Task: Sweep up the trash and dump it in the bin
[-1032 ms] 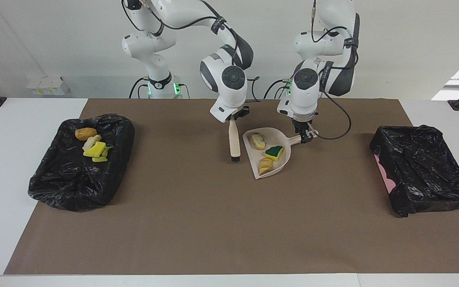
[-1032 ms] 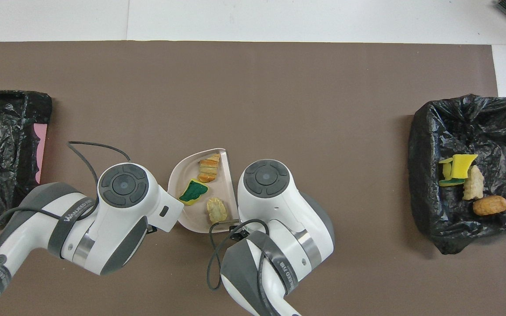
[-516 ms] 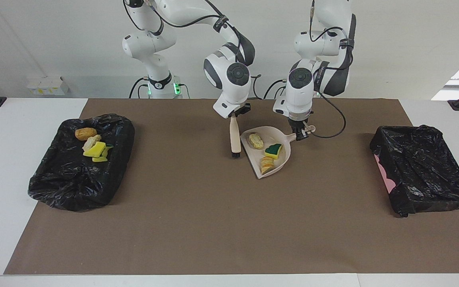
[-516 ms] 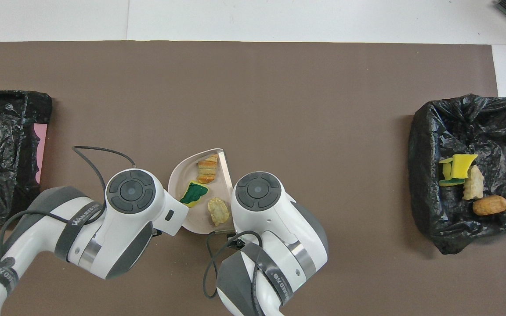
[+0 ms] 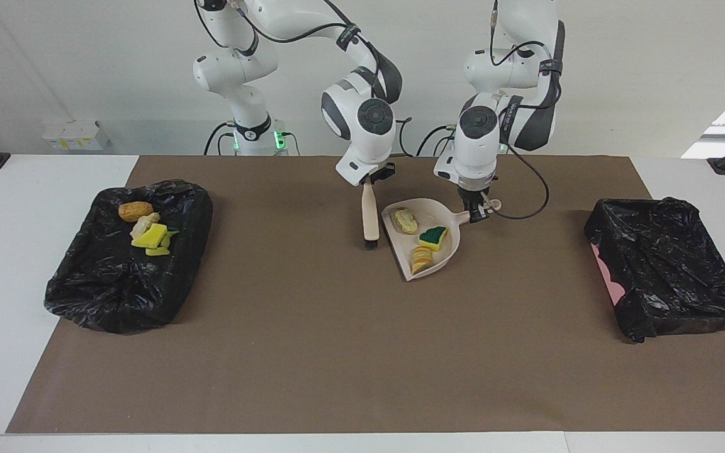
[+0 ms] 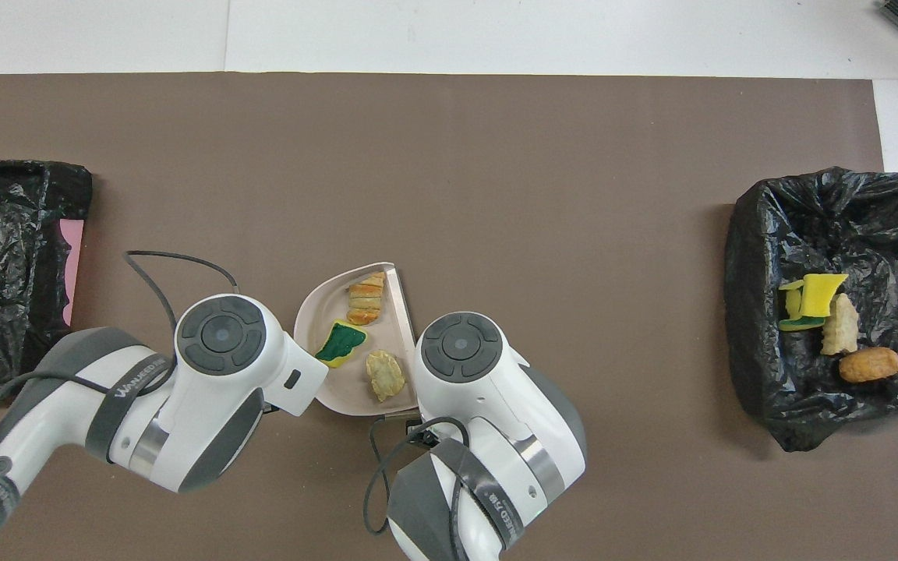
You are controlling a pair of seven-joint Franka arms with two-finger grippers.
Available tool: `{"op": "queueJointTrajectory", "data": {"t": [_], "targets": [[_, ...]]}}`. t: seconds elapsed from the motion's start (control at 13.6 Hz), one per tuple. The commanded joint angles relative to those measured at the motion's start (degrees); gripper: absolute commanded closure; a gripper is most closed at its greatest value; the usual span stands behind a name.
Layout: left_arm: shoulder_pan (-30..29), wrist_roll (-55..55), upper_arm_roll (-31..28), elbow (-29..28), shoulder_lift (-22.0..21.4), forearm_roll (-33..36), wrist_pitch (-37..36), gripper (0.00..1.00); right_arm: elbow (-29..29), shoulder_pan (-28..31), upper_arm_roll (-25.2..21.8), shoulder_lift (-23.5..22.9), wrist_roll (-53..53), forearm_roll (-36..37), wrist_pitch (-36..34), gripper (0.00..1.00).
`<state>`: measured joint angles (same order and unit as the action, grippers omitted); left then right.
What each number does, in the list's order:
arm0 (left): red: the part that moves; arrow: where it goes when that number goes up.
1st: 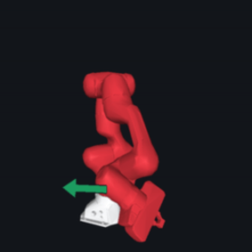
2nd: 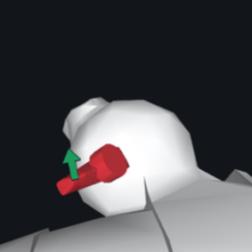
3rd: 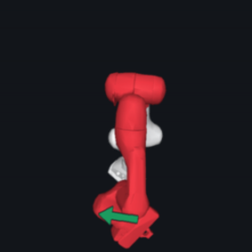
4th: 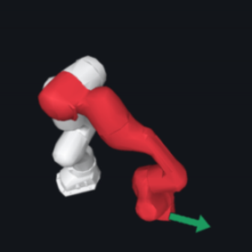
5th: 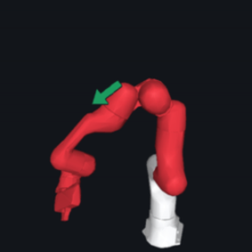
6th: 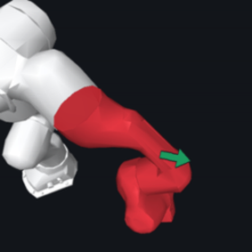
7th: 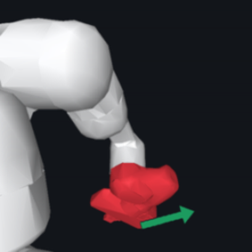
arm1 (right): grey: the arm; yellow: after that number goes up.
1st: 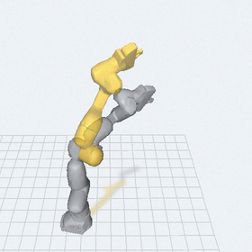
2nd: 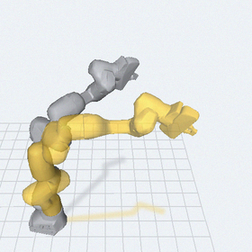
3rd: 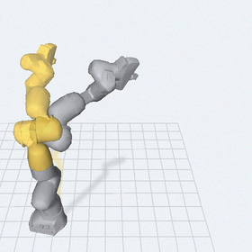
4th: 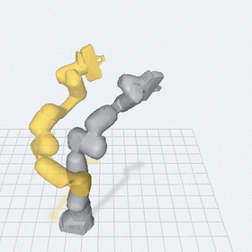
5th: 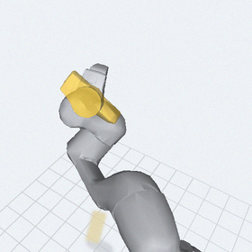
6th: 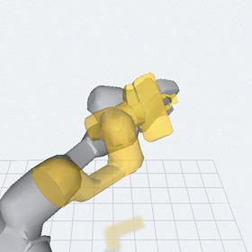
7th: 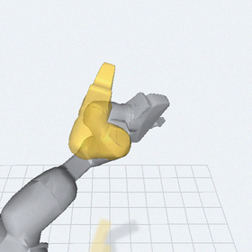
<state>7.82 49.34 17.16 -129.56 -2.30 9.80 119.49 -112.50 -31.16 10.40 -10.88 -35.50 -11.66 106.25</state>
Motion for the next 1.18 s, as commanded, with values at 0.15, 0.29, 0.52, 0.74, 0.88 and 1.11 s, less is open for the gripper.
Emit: {"op": "queueJointTrajectory", "data": {"t": [0.15, 0.29, 0.52, 0.74, 0.88, 1.11], "targets": [[0.08, 16.89, -11.77, 2.99, -6.65, -0.75, -5.49, 1.0, -1.67, -3.45, 0.41, 1.31, -5.26, 1.2, 4.04, 1.0], [-0.09, 24.81, -17.48, 5.0, -7.89, -0.75, -6.89, 1.0, -0.71, -5.57, 0.5, 0.52, -7.99, 1.2, 4.84, 1.0], [-0.18, 31.95, -27.76, 10.45, -7.81, -0.58, -9.27, 1.0, -0.26, -9.7, 0.5, -0.54, -10.9, 1.2, 7.91, 1.0], [-0.53, 32.14, -37.17, 14.24, -6.23, 0.74, -7.44, 1.0, 0.44, -12.6, 0.41, -2.9, -13.62, 1.2, 9.93, 1.0], [-0.44, 33.01, -41.23, 16.34, -4.74, 5.38, -3.05, 1.0, 0.35, -12.78, 0.41, -3.35, -13.72, 1.28, 10.12, 1.0], [-0.88, 39.84, -46.32, 23.45, 0.44, 6.81, -0.05, 1.0, 2.97, -11.91, 0.41, -3.7, -13.72, 1.11, 9.42, 0.0]]}}
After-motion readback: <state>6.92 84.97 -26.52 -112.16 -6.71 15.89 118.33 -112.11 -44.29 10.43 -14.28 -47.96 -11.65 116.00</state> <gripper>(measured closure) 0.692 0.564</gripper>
